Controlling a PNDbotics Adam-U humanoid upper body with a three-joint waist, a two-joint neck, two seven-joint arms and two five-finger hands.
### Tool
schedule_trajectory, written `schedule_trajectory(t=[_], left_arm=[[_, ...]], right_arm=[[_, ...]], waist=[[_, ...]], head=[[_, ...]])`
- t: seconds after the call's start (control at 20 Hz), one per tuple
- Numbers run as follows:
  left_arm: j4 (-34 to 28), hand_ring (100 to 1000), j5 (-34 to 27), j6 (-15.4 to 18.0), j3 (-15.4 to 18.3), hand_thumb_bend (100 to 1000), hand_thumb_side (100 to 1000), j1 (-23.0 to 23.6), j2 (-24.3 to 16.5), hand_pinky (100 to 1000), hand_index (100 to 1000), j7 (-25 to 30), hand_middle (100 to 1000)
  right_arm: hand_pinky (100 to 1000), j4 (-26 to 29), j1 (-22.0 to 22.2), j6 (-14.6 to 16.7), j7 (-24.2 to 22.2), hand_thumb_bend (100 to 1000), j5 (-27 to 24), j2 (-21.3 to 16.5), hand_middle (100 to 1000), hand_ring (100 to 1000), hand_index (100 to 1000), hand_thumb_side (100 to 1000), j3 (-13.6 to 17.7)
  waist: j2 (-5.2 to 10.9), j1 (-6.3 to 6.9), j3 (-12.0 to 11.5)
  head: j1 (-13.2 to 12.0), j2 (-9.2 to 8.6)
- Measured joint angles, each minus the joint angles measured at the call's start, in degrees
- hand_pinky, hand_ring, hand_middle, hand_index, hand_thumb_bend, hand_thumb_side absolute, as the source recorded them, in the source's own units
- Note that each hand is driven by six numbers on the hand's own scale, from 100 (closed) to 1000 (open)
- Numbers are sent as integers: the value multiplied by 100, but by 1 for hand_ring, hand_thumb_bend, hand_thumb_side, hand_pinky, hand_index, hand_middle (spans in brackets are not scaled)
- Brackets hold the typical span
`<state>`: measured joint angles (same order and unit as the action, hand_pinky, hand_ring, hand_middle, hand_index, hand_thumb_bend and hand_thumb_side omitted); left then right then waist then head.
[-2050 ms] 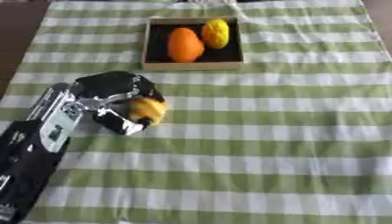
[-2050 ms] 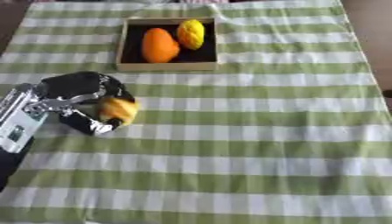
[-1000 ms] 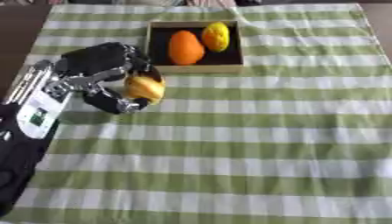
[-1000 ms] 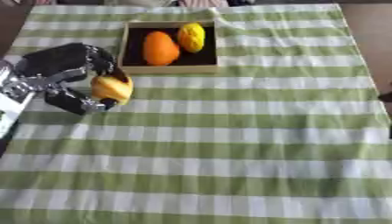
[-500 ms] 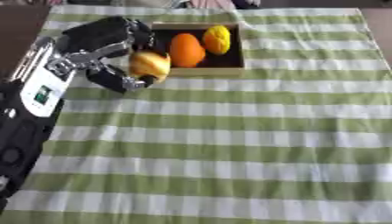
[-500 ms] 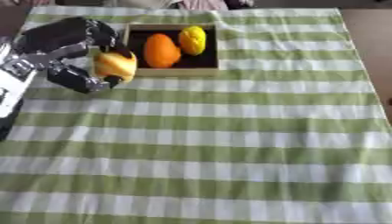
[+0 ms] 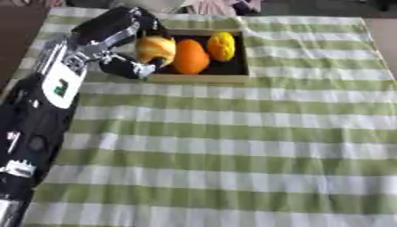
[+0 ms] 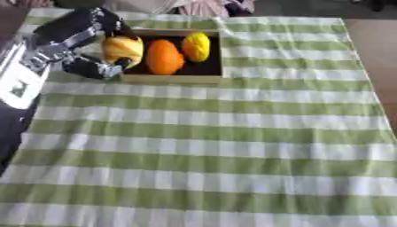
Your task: Pick up objects on the table and place them in the box.
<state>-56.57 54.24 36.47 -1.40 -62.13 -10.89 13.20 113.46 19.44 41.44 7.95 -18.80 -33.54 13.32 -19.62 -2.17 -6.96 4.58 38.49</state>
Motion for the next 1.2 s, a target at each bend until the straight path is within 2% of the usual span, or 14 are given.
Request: schedule_trajectory(t=[0.35,0.45,0.5,0.65,0.7,0.85,0.9,0.95,1.0,1.15,1.2], left_arm=[[257,528,746,-202,441,197,100,-2,136,488,731,-708,443],[286,528,962,-291,536,197,100,-12,139,488,731,-898,443],[295,533,1058,-322,567,131,100,-20,142,502,739,-979,449],[368,537,1214,-414,688,129,100,-42,204,512,746,-1182,455],[394,546,1232,-436,725,156,100,-52,240,522,751,-1247,463],[425,626,1308,-486,801,223,100,-138,283,607,800,-1395,541],[427,680,1366,-504,817,256,100,-171,284,653,823,-1424,593],[441,680,1440,-520,834,256,100,-197,287,653,823,-1445,593],[458,735,1524,-530,843,263,100,-208,287,722,848,-1463,648],[500,741,1716,-461,860,227,100,-209,293,731,867,-1486,683],[514,805,1758,-409,865,223,100,-209,302,788,895,-1488,767]], right_arm=[[1000,0,-112,67,-77,100,-121,-2,708,1000,770,470,-1],[1000,0,-157,44,-96,100,-147,-12,708,1000,770,470,-1],[1000,0,-177,32,-103,100,-151,-18,707,1000,769,470,-2],[1000,0,-225,-20,-135,100,-161,-34,706,1000,769,470,-7],[1000,0,-240,-46,-152,100,-163,-35,706,1000,769,470,-22],[1000,0,-285,-110,-190,100,-163,-35,705,1000,768,470,-40],[1000,0,-286,-124,-200,100,-163,-35,705,1000,768,470,-52],[1000,0,-286,-136,-212,100,-163,-35,705,1000,768,470,-67],[1000,0,-290,-146,-222,100,-163,-35,705,1000,768,470,-72],[1000,0,-320,-164,-243,100,-163,-35,705,1000,769,470,-103],[1000,0,-331,-170,-249,100,-163,-35,705,1000,768,470,-104]], waist=[[-92,-33,171],[-119,-39,199],[-123,-39,201],[-178,-42,266],[-204,-42,289],[-222,-43,325],[-227,-43,341],[-229,-43,351],[-229,-43,353],[-230,-42,370],[-231,-41,374]], head=[[-101,-33],[-149,-58],[-164,-75],[-229,-131],[-253,-141],[-311,-194],[-325,-211],[-339,-230],[-348,-233],[-365,-246],[-369,-259]])
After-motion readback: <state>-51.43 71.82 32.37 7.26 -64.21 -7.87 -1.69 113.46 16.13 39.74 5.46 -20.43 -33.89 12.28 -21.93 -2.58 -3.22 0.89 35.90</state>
